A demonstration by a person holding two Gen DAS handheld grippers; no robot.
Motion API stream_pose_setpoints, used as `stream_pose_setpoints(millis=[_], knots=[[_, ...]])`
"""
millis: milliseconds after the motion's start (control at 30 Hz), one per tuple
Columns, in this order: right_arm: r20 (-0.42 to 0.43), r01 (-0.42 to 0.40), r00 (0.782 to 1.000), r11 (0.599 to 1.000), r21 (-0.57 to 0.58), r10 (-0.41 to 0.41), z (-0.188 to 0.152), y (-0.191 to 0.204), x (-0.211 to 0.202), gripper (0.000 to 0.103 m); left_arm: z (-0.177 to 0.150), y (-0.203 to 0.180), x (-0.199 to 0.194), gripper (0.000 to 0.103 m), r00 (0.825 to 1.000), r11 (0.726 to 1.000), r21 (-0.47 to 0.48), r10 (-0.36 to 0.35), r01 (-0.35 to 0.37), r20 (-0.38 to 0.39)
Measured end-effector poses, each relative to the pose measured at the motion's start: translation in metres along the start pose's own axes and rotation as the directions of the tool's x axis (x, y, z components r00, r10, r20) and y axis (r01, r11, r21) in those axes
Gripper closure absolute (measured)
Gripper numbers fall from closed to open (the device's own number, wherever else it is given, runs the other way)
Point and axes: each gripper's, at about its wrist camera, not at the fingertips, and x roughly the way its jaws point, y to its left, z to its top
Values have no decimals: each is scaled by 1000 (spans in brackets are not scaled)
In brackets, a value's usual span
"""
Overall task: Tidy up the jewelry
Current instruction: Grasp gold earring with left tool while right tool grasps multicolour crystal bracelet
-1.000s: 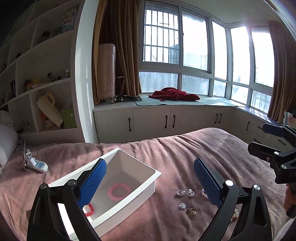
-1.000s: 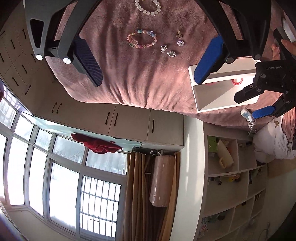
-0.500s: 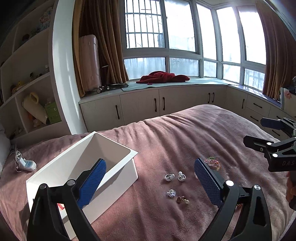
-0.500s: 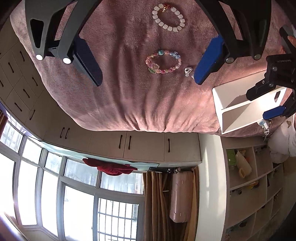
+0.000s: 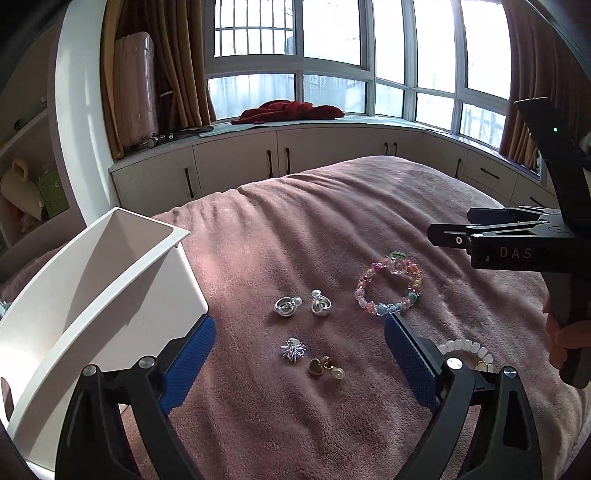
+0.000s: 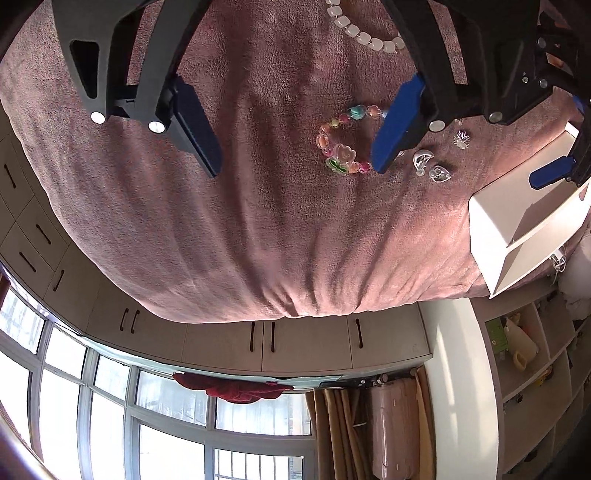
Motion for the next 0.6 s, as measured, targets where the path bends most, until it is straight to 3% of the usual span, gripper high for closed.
stream_pose_setpoints(millis=[67, 300, 500, 533, 600], knots=[[-35, -3, 999, 1000, -5, 3, -5, -1, 12, 34, -5, -3, 12, 23, 999, 1000, 21, -19, 19, -29], [-115, -28, 993, 999, -21, 25, -19, 1, 47, 43, -21, -6, 40, 38, 991, 997, 13, -72, 74, -117], [-146, -53, 988, 997, -51, 45, -24, 10, 54, 68, -23, -4, 56, 63, 979, 992, -10, -126, 126, -159], [-147, -57, 988, 997, -52, 49, -25, 11, 53, 73, -23, -4, 57, 72, 976, 990, -10, -141, 142, -165], [-147, -73, 987, 996, -42, 66, -25, 10, 52, 83, -23, -6, 59, 72, 975, 989, -1, -143, 145, -170]])
